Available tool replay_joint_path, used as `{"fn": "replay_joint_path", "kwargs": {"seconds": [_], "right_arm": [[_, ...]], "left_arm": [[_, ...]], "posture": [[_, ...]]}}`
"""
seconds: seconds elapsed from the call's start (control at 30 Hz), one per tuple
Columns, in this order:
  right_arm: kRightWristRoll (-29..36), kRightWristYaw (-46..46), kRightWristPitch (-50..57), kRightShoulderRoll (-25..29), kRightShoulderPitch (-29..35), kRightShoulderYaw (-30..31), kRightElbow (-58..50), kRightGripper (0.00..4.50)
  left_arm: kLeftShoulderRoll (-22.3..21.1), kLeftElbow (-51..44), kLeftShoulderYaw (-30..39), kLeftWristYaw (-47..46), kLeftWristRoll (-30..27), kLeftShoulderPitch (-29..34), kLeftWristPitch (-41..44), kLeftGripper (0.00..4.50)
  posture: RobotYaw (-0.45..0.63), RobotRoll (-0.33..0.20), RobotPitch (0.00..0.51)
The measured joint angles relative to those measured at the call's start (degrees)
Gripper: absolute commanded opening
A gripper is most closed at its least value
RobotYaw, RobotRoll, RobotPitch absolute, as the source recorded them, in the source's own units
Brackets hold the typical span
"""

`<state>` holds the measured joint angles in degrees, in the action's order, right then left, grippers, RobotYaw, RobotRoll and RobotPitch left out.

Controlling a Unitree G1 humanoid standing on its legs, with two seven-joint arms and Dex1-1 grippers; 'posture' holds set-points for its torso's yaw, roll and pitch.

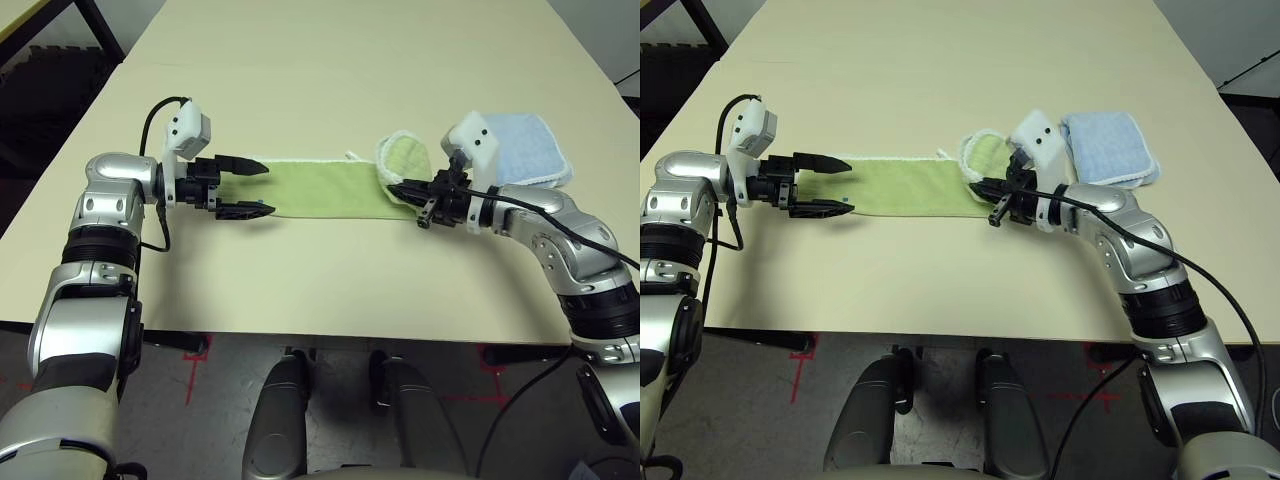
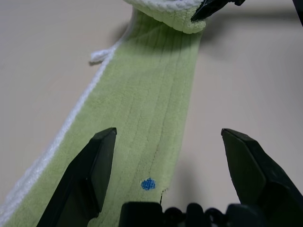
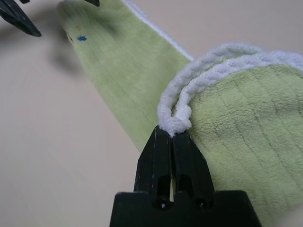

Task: Fold the towel and set it aside.

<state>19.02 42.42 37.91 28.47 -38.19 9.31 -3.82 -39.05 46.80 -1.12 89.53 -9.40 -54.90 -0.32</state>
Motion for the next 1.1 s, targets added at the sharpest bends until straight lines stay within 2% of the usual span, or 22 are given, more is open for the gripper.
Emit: {"fn": "replay_joint_path", "kwargs": {"seconds": [0.53,0.67,0.87,0.97,1.1], "right_arm": [[-7.6,3.1,-4.0,-2.8,-1.4,6.3,5.6,0.03],[-8.6,3.5,-4.2,-4.2,-1.5,6.7,6.4,1.06],[-8.5,7.8,-7.6,-5.2,-2.2,6.7,6.6,3.35],[-5.7,12.2,-10.0,-4.9,-2.3,5.2,6.5,4.45],[-0.4,17.1,-13.3,-2.5,-2.5,-0.7,6.4,4.45]], "left_arm": [[-0.2,-1.3,0.0,0.0,0.0,0.3,1.5,4.5],[-0.2,-1.5,0.0,0.0,0.0,0.3,2.2,4.5],[-0.2,-1.6,-0.1,0.0,0.0,0.3,2.4,4.5],[-0.2,-1.6,-0.1,0.0,0.1,0.3,2.4,4.5],[-0.2,-1.6,0.0,-0.1,0.1,0.3,2.3,4.5]], "posture": [[0.08,0.0,0.193],[0.08,0.0,0.192],[0.08,0.0,0.182],[0.07,0.0,0.18],[0.06,0.0,0.179]]}}
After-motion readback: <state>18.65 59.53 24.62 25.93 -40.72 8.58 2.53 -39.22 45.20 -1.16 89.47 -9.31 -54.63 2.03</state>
